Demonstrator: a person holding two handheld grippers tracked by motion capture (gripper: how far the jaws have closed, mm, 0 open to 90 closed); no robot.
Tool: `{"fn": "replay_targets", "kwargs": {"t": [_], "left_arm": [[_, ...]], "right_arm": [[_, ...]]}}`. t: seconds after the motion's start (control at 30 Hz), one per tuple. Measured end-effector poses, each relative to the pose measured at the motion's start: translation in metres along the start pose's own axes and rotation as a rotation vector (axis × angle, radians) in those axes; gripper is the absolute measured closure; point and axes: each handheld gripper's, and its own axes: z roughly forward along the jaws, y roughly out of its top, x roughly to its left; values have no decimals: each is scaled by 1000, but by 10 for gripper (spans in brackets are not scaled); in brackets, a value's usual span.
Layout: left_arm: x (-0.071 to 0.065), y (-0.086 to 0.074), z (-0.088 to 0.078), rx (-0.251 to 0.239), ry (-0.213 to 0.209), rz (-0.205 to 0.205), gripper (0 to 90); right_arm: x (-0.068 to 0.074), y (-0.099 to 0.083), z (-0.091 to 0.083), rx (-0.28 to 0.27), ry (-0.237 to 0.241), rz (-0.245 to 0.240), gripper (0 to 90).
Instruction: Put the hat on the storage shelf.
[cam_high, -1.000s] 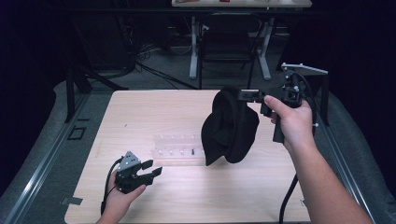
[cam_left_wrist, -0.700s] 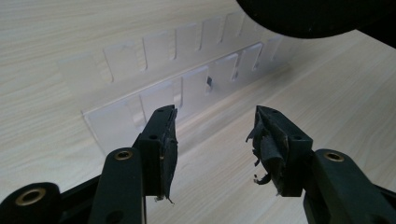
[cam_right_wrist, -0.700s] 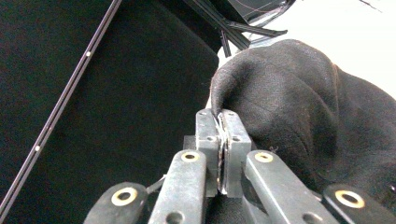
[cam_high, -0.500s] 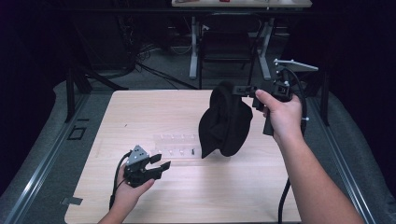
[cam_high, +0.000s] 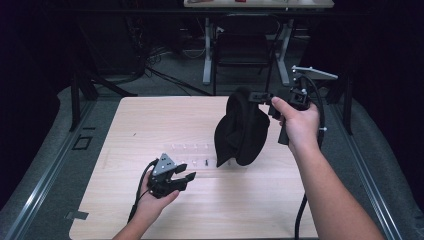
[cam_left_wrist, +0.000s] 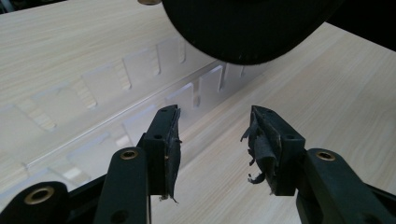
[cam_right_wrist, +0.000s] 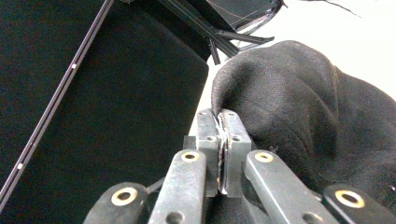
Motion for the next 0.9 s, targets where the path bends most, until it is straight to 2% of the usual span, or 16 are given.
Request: {"fn": "replay_targets", "kwargs": {"t": [0.13,0.43,0.8,0.9], "left_arm": [[-6,7,5,-15,-13,7,543],[-23,24,15,-33,-47,40,538],[-36,37,32,-24,-60,60,556],[-38,40,34,-24,-65,54,573]], "right_arm": [[-2,-1,2,-2,-10,-2,883],[-4,-5,3,5,-1,-1,883],[2,-8,4,12,4,-16,882],[2,-8,4,12,5,-15,882]]}}
